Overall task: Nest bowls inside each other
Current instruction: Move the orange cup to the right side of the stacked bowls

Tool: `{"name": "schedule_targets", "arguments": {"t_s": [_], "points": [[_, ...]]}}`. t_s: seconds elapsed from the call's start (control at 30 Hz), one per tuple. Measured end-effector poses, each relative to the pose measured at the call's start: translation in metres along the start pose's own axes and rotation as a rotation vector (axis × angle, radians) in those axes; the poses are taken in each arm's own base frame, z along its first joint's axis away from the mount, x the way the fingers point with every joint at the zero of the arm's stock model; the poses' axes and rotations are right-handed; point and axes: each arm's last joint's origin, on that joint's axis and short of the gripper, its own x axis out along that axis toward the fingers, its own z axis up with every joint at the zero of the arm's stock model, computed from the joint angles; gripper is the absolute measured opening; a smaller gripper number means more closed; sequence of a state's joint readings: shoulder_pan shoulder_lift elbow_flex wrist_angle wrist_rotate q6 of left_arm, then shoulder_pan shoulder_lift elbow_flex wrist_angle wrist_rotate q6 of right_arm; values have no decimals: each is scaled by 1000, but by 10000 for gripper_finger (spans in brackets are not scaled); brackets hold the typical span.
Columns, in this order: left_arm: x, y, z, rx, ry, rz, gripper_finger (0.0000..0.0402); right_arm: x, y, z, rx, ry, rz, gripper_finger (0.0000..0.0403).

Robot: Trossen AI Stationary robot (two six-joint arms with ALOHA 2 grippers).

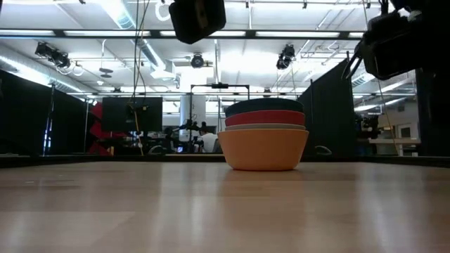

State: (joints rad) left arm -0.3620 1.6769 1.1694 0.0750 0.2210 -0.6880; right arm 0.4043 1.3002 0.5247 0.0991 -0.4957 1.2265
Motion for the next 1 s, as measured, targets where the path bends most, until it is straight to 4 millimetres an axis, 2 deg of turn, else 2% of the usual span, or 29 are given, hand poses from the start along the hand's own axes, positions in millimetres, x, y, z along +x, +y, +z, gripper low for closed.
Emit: {"name": "schedule_targets", "arguments": {"t_s": [0.4,0.6,0.7,1.0], "points": [[-2,4,6,-23,-52,23,158,-12,-3,3,-175,131,55,160],[-7,6,20,-40,-136,-12,158,-16,9,10,-311,123,97,152],[-18,5,30,-33,-181,-14,158,-15,11,15,-351,126,91,145],[-66,3,43,-8,-189,116,158,1,13,26,-443,201,81,138]]}}
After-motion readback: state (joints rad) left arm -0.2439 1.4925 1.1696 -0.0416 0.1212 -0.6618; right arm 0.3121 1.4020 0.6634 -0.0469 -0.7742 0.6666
